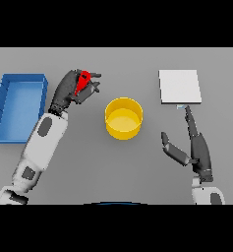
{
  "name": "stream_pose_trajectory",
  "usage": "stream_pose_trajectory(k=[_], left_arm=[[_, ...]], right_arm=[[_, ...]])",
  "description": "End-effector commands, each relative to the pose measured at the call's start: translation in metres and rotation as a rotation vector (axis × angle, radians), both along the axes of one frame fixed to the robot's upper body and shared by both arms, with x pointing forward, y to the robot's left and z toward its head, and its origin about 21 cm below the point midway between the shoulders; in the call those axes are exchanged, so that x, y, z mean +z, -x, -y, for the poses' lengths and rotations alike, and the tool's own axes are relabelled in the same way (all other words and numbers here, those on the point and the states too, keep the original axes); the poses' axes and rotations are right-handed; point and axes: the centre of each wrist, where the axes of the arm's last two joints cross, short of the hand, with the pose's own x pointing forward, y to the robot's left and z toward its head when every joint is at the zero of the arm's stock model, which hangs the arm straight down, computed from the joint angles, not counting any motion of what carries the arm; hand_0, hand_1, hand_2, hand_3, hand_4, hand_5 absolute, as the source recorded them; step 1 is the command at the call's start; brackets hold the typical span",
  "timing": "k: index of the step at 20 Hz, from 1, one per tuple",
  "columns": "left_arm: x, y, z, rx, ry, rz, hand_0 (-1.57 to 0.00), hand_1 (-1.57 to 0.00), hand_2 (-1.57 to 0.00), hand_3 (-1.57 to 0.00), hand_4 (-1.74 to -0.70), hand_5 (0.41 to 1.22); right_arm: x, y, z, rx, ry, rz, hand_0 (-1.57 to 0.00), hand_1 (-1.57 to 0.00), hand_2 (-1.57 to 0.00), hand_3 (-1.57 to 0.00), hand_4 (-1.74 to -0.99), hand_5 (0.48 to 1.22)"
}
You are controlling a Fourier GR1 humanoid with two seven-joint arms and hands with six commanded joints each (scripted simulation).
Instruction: Pick up the red beaker and tilt it to pour out 1 green nut into yellow bowl. Pick up the yellow bowl and place it on the metallic measuring scale.
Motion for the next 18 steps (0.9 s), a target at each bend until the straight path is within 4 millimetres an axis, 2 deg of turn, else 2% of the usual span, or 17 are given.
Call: stream_pose_trajectory(k=[1,5,8,11,16,18], left_arm=[[0.001,0.002,0.000,-0.010,-0.033,-0.002,-1.56,-1.56,-1.56,-1.56,-1.73,1.117],[0.006,0.010,0.002,-0.026,-0.143,-0.007,-1.57,-1.57,-1.57,-1.56,-1.73,1.114],[0.015,0.008,0.007,-0.020,-0.375,0.013,-1.57,-1.57,-1.57,-1.57,-1.74,1.131],[0.021,0.010,0.024,-0.072,-0.606,0.068,-1.57,-1.57,-1.57,-1.57,-1.74,1.127],[0.034,0.003,0.039,-0.148,-0.892,0.156,-1.57,-1.57,-1.57,-1.57,-1.74,1.190],[0.041,-0.001,0.044,-0.184,-0.996,0.185,-1.57,-1.57,-1.57,-1.57,-1.65,1.201]], right_arm=[[0.001,-0.003,-0.001,-0.005,0.001,-0.003,0.00,0.00,0.00,0.00,-1.256,0.676],[0.002,-0.002,-0.006,0.004,-0.009,-0.009,0.00,0.00,0.00,0.00,-1.254,0.680],[0.002,0.000,-0.005,0.007,-0.009,-0.011,0.00,0.00,0.00,0.00,-1.252,0.685],[0.002,-0.001,-0.004,0.011,-0.013,-0.008,0.00,0.00,0.00,0.00,-1.256,0.690],[0.000,0.000,-0.002,0.014,-0.020,-0.016,0.00,0.00,0.00,0.00,-1.274,0.704],[0.001,0.002,-0.004,0.015,-0.027,-0.015,0.00,0.00,0.00,0.00,-1.284,0.705]])
